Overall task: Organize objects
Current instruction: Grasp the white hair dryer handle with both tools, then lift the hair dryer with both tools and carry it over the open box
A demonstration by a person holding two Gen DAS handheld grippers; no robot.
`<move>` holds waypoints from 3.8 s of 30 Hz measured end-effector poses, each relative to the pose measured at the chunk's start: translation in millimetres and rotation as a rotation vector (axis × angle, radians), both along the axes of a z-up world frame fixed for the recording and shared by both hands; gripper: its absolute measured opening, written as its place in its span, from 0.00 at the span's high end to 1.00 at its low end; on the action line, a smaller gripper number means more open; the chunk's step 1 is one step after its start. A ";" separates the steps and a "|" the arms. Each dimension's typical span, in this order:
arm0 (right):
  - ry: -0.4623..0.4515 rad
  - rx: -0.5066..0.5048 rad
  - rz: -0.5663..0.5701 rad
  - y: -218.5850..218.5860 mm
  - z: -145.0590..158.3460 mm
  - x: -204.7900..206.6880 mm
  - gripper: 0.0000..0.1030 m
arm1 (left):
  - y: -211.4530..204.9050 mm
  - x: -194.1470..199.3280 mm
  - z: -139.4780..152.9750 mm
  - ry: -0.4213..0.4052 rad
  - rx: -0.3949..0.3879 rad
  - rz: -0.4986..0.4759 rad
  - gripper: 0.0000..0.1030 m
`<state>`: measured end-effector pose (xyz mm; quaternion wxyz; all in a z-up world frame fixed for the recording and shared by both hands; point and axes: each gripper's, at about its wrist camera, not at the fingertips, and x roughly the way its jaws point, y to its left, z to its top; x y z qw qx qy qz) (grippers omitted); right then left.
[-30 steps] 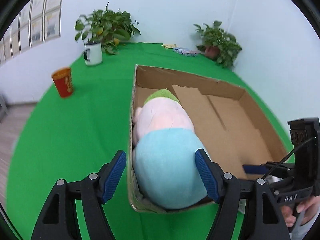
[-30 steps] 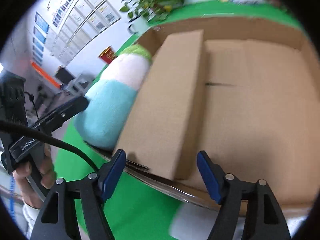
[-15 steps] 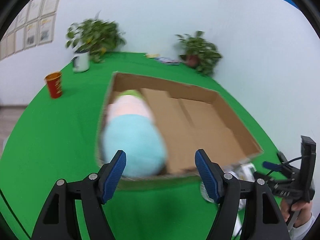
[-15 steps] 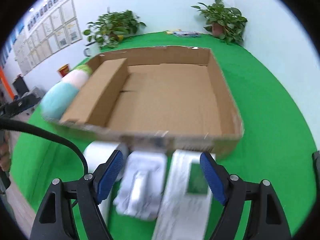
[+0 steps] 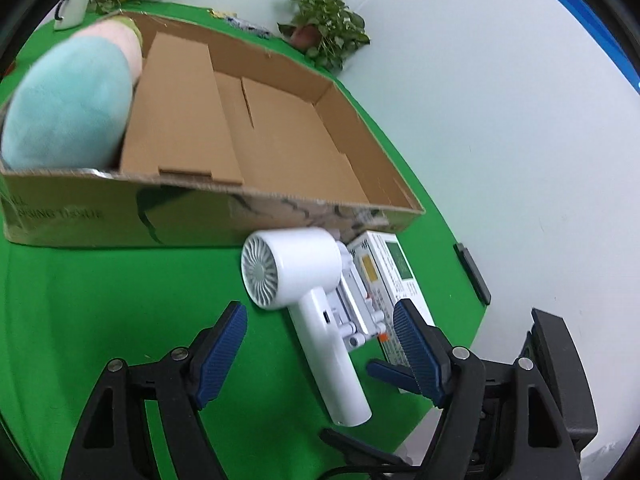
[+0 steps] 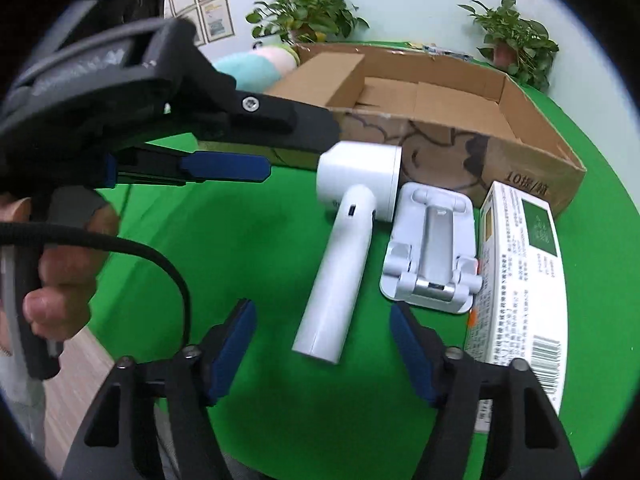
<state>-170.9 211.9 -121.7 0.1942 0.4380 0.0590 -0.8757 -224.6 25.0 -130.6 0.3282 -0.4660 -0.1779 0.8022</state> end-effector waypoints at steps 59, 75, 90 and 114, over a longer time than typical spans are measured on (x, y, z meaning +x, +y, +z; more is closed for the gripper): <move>0.203 -0.042 -0.163 -16.7 44.3 38.5 0.76 | 42.4 -0.6 34.3 0.013 0.109 -0.013 0.71; 0.417 -0.083 -0.201 -17.9 131.8 3.2 0.76 | 68.8 -40.0 185.4 0.244 0.063 -0.062 0.71; 0.379 -0.077 -0.211 -28.5 159.9 -56.4 0.76 | 76.2 -136.2 212.6 0.211 0.060 -0.070 0.71; 0.040 -0.154 -0.194 -23.0 47.4 -164.1 0.75 | 78.4 -270.2 33.8 -0.106 -0.062 -0.033 0.71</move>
